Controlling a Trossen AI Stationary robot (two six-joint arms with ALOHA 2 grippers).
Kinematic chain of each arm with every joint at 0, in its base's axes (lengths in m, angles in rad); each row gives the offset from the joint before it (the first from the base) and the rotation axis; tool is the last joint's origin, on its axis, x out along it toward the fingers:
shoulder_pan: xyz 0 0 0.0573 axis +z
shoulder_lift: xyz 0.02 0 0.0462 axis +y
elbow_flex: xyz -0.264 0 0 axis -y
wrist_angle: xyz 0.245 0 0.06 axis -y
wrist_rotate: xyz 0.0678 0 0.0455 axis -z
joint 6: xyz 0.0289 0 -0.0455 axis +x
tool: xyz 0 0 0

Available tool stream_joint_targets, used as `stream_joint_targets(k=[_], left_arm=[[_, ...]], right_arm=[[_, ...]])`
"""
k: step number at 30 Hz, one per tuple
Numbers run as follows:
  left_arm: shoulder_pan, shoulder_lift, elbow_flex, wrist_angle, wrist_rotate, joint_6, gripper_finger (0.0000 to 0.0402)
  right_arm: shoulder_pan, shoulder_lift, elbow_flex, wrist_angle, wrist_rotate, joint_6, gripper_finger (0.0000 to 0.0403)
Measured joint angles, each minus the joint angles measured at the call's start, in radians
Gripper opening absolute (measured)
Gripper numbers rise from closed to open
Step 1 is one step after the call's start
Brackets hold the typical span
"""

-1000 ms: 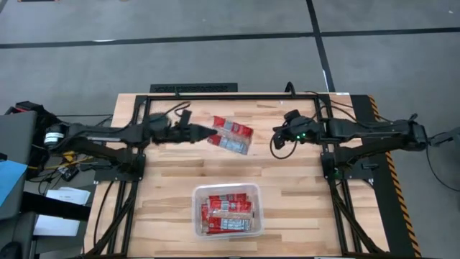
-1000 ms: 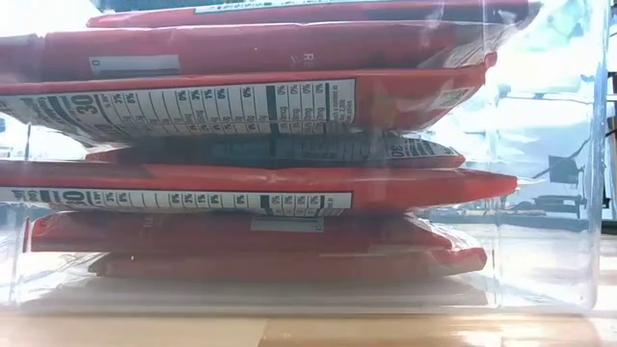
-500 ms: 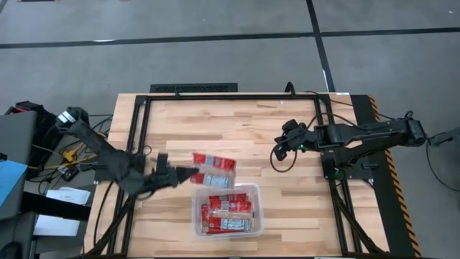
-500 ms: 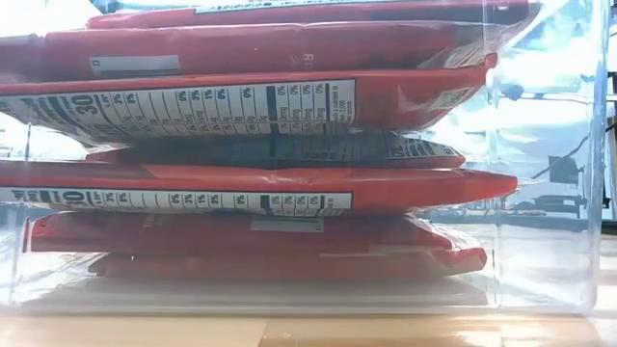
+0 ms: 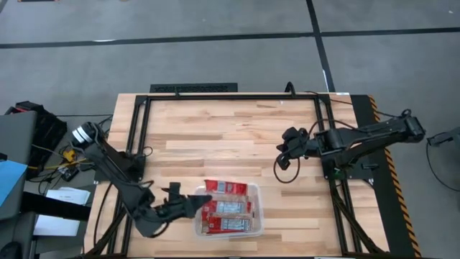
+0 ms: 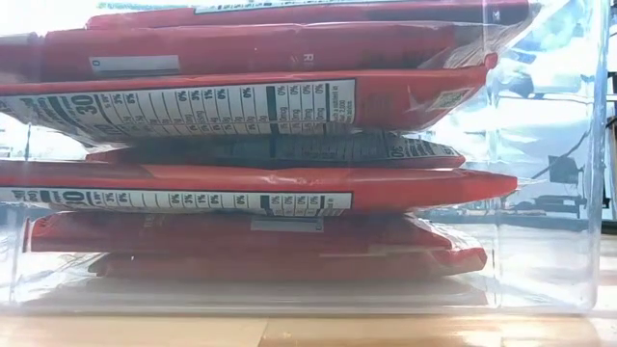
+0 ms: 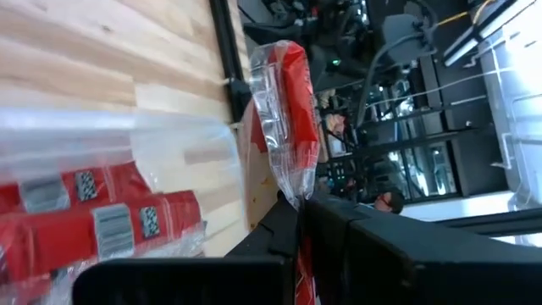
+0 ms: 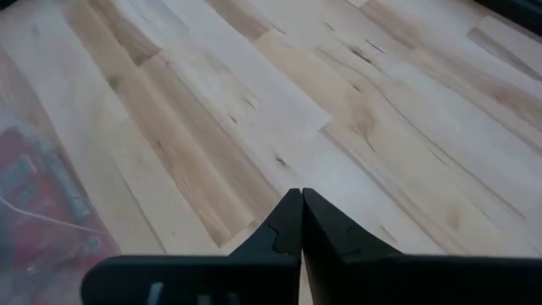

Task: Sort popcorn bags into baskets
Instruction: Put the red popcorn bag into the transparent container

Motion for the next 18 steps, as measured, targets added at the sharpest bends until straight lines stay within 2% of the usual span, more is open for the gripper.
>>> stream_joint_targets(k=[9,15,18], left_arm=[[0.0,0.085,0.002,-0.014,0.055,-0.195,0.0],[-0.008,0.082,0.002,-0.02,0.086,-0.176,0.0],[-0.008,0.082,0.002,-0.018,0.151,-0.128,0.0]], right_arm=[[0.042,0.0,0.0,-0.05,0.015,0.05,0.0041],[0.061,0.0,0.0,-0.051,0.015,0.052,0.0028],[0.071,0.0,0.0,-0.051,0.016,0.052,0.0023]])
